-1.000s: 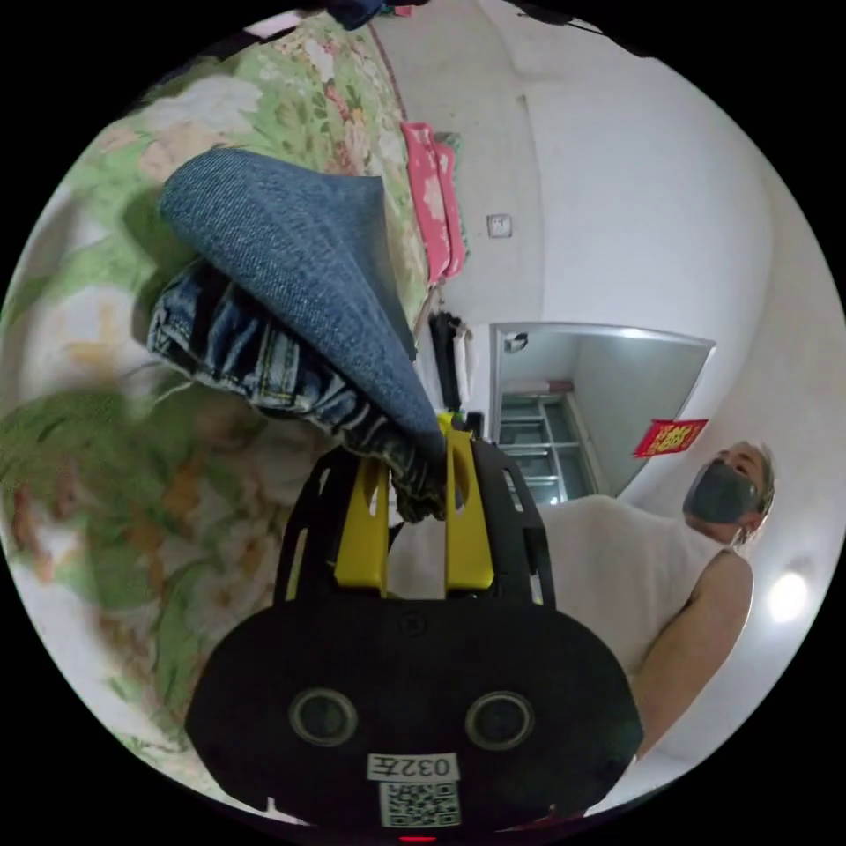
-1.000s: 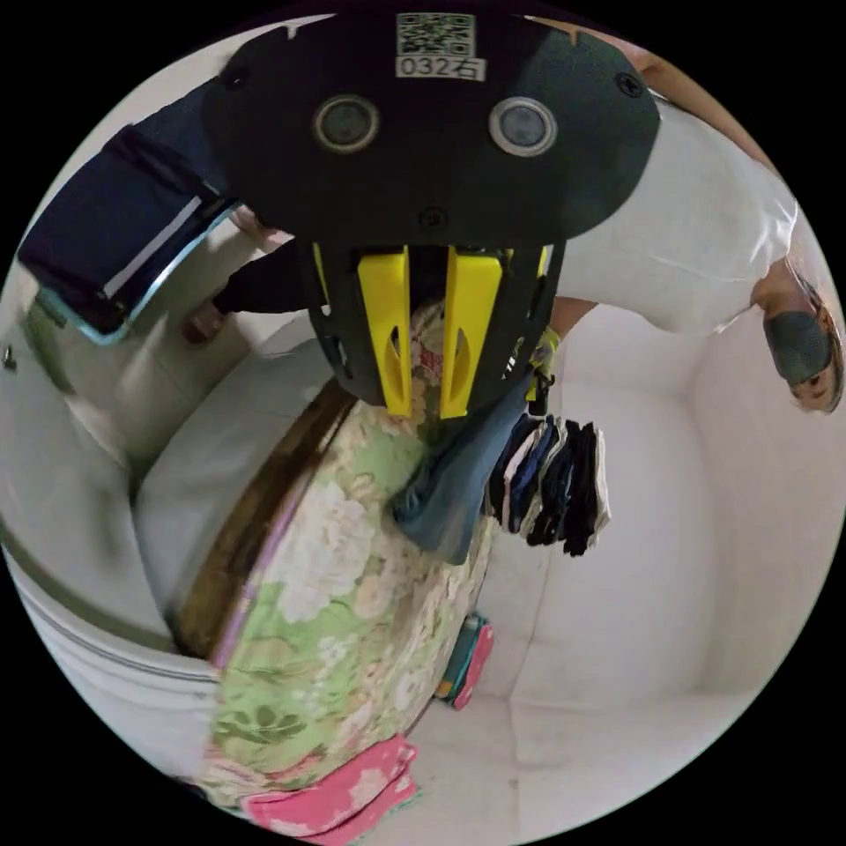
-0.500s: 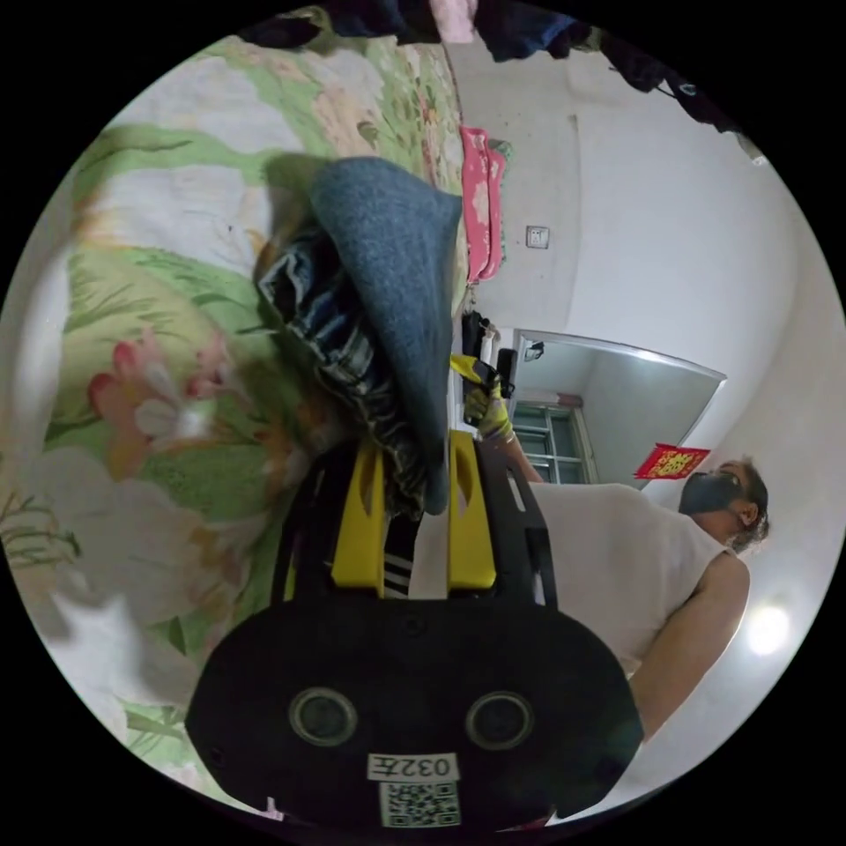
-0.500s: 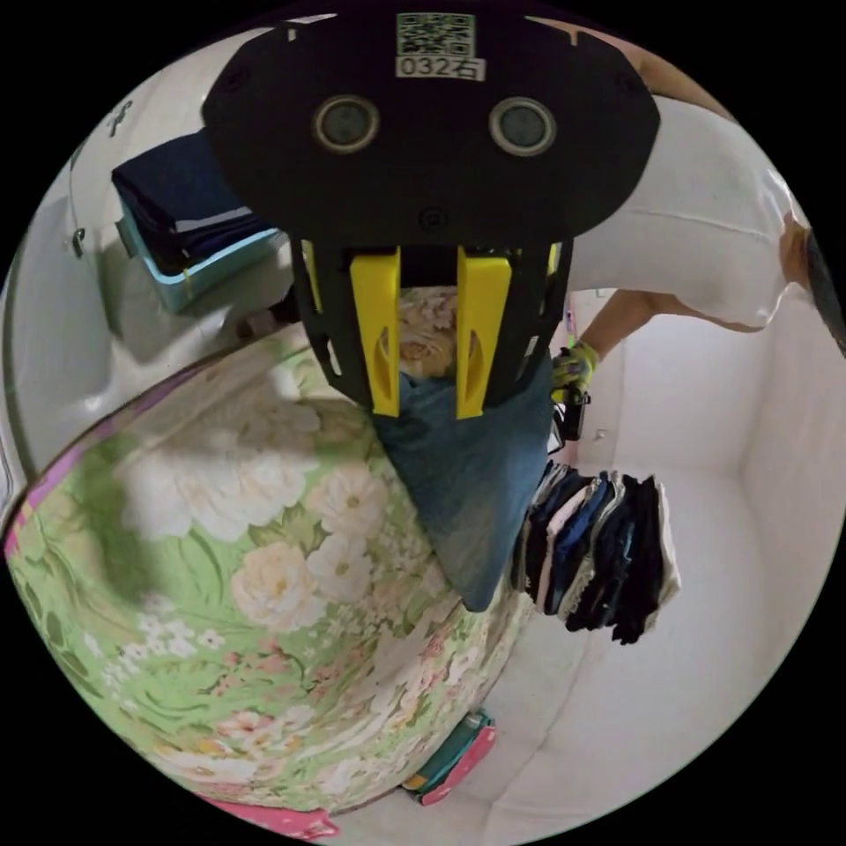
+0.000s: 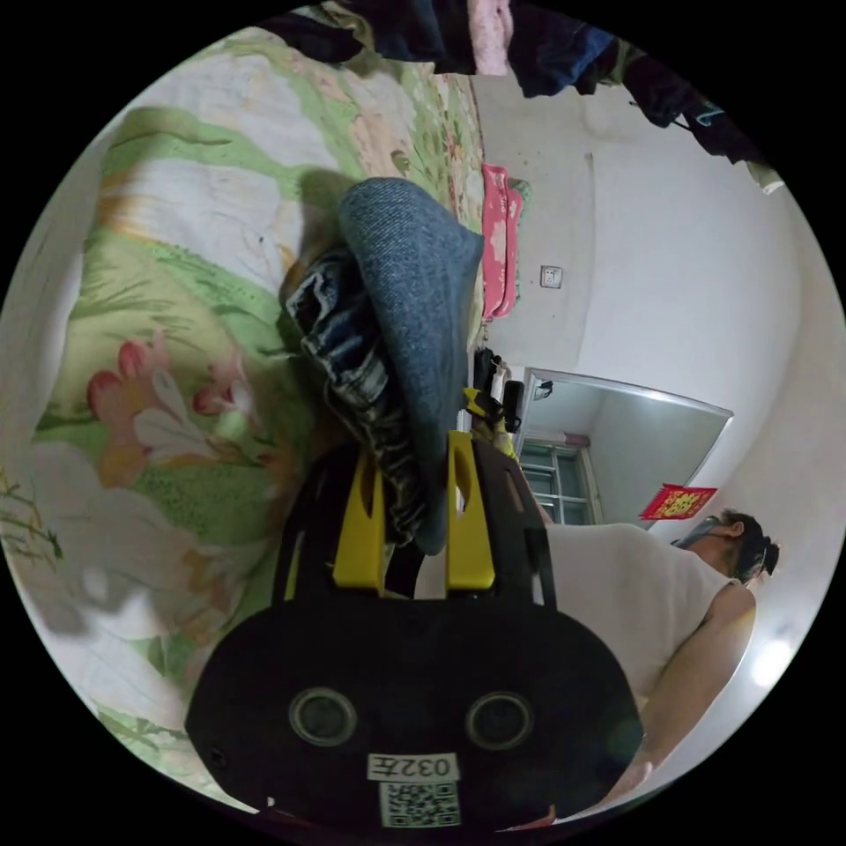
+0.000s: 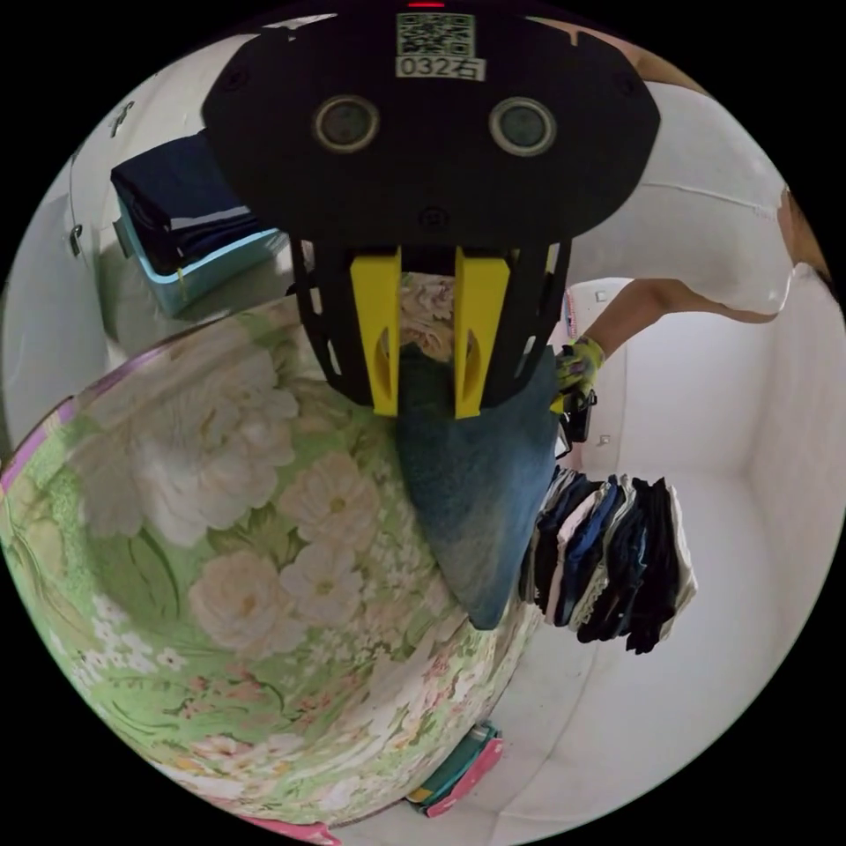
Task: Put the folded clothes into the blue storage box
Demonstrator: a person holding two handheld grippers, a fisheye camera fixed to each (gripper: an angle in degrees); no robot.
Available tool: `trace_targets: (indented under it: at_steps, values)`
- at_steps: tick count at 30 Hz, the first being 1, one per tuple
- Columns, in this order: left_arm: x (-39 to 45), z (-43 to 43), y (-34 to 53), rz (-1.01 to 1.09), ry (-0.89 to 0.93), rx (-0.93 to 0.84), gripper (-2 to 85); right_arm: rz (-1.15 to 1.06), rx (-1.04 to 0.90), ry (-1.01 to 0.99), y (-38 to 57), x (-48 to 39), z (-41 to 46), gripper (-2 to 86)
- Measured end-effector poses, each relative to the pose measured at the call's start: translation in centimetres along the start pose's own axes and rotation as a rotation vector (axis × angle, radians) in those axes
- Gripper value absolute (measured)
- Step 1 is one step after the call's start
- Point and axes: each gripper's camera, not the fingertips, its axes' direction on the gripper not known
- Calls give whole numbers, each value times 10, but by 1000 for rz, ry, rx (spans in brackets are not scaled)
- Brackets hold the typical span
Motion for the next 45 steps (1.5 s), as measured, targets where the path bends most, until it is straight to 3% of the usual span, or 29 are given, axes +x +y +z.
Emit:
trace_targets:
  at_steps: [10, 14, 20, 29, 37, 45]
  values:
    - [163, 5, -30, 264, -104, -85, 46, -126, 244, -184, 42, -8, -101, 52]
    - [250, 78, -50, 423, -64, -323, 47, -97, 455, -290, 123, 28, -169, 51]
    - [315, 221, -37, 440, 46, -684, 44, 72, 791, -269, 313, 91, -241, 50]
    - [309, 405, 96, 200, -82, -1187, 42, 562, 1061, -285, 544, 188, -181, 50]
    - [314, 452, 161, 91, -197, -1314, 42, 766, 1039, -306, 551, 291, -182, 51]
    - [466, 489, 131, 392, -138, -1239, 41, 666, 1162, -168, 497, 355, -318, 51]
